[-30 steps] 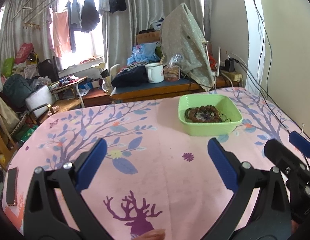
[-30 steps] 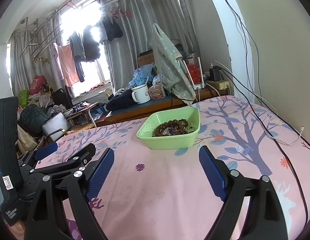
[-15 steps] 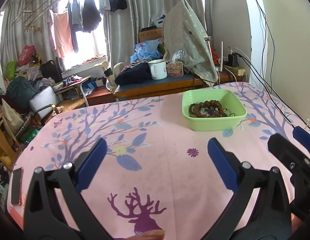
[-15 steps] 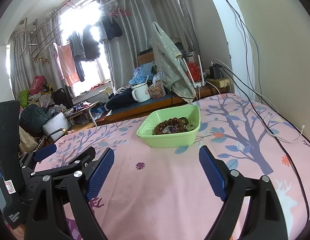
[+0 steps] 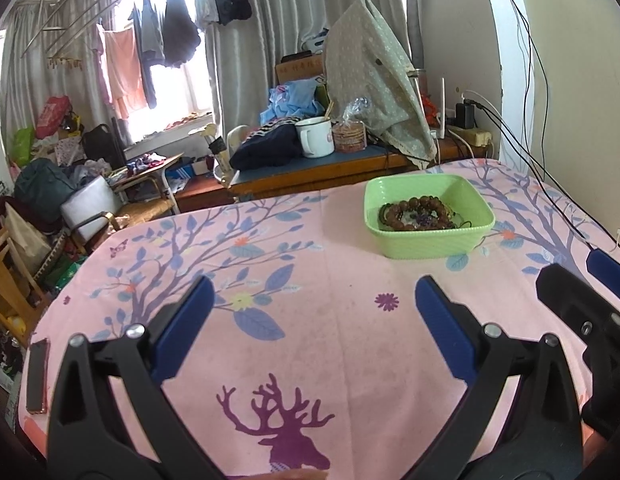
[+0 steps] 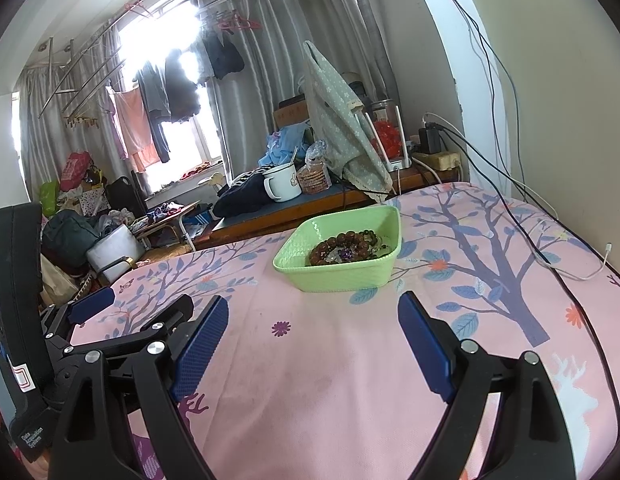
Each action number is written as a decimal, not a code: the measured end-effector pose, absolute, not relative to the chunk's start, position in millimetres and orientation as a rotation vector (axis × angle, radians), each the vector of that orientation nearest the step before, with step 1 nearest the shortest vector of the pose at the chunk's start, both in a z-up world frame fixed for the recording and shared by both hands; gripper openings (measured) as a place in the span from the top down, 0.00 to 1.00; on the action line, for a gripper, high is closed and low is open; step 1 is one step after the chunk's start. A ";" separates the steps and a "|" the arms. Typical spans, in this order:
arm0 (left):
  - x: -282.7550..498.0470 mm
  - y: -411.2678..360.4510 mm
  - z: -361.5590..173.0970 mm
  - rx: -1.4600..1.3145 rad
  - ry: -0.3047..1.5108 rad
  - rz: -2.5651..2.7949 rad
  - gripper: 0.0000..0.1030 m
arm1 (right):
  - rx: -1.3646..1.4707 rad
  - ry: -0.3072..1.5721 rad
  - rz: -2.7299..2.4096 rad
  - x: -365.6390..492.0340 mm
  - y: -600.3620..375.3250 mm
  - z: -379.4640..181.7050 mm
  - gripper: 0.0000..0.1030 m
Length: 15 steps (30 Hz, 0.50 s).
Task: Organize jewelry
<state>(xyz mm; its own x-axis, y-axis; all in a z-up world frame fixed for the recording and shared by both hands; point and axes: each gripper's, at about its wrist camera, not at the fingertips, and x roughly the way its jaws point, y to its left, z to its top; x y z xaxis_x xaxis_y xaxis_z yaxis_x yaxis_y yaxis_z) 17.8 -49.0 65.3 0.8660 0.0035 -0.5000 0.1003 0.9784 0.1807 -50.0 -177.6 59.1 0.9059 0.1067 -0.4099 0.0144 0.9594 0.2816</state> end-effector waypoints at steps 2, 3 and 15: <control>18.4 -48.7 65.3 0.205 0.522 -0.051 0.06 | 0.284 0.438 0.049 -49.7 -177.8 59.1 0.41; 18.2 -48.4 65.1 0.207 0.523 -0.051 0.06 | 0.285 0.439 0.049 -49.8 -177.8 58.7 0.41; 17.4 -48.2 63.2 0.220 0.521 -0.048 0.06 | 0.282 0.440 0.053 -49.1 -178.2 56.6 0.41</control>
